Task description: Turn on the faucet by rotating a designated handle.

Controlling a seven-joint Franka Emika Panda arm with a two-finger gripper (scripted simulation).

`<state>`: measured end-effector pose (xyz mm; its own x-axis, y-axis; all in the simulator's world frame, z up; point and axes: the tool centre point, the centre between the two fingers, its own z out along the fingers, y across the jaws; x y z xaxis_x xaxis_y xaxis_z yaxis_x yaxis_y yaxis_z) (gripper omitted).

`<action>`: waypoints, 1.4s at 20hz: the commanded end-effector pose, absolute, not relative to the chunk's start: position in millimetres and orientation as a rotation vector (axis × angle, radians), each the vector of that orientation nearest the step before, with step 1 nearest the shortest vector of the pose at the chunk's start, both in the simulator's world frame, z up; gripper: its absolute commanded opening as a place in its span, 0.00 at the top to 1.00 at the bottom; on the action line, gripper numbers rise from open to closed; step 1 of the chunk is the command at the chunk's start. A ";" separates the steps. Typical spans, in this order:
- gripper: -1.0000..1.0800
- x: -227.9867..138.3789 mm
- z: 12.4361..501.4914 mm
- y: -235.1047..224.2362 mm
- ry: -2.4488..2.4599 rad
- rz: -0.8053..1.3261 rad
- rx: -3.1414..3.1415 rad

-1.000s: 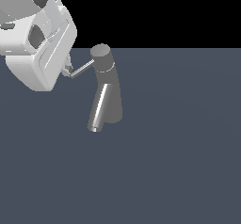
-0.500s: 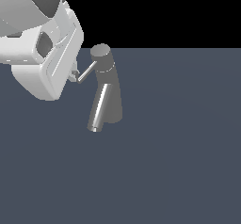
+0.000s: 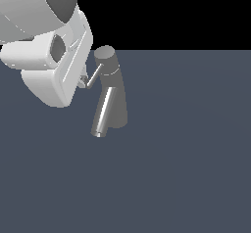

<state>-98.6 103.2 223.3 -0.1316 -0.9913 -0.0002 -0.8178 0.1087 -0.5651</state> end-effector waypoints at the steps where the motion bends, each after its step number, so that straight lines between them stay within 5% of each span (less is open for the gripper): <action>1: 1.00 -101.0 221.4 84.3 2.042 -0.629 -1.746; 28: 1.00 -93.4 234.4 12.5 2.032 -0.625 -1.755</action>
<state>-97.9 40.0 230.0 -0.0943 -0.9955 0.0086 -0.8265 0.0734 -0.5581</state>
